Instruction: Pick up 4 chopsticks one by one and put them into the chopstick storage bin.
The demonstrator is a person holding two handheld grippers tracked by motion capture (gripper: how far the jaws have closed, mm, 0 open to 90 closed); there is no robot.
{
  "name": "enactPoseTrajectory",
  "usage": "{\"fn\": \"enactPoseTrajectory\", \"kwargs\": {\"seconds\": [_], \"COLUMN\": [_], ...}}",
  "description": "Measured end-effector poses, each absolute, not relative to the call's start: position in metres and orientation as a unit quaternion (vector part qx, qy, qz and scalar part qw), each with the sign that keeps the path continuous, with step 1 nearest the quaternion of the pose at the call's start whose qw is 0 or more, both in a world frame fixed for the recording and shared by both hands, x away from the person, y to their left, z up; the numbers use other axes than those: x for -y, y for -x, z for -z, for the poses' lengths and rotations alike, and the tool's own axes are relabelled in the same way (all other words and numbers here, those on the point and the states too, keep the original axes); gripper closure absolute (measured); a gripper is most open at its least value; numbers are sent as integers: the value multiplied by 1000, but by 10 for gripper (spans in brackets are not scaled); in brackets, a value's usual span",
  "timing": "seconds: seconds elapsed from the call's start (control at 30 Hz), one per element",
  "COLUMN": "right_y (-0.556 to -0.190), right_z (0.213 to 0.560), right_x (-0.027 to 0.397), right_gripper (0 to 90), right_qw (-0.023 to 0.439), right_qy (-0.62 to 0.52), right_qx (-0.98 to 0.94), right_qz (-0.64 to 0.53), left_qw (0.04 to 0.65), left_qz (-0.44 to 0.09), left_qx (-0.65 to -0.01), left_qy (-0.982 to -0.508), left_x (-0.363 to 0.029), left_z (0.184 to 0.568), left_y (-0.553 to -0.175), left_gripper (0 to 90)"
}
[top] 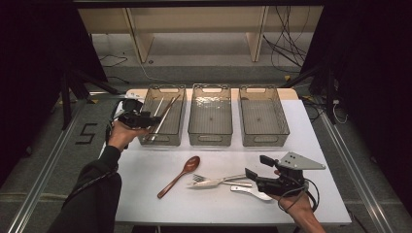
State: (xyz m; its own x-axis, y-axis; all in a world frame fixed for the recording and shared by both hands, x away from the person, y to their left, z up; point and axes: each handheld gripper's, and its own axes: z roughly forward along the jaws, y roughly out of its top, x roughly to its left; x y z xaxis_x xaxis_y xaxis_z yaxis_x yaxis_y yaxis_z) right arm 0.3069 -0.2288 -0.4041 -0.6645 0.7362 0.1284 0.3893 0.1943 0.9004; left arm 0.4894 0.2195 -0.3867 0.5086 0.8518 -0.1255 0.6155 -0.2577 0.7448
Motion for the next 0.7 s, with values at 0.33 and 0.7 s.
{"fn": "enactPoseTrajectory", "kwargs": {"seconds": [0.33, 0.7], "right_y": [-306, -305], "right_z": [404, 403], "right_x": [228, 229], "right_gripper": [296, 296], "right_qw": [168, 170], "right_qy": [-372, -371], "right_qx": [-755, -754], "right_qz": [-513, -515], "left_qw": [382, 381], "left_qz": [-137, -116], "left_qx": [-458, -436], "left_qy": [-791, -807], "left_x": [-216, -201], "left_z": [386, 387], "left_y": [-457, -438], "left_gripper": [279, 209]}}
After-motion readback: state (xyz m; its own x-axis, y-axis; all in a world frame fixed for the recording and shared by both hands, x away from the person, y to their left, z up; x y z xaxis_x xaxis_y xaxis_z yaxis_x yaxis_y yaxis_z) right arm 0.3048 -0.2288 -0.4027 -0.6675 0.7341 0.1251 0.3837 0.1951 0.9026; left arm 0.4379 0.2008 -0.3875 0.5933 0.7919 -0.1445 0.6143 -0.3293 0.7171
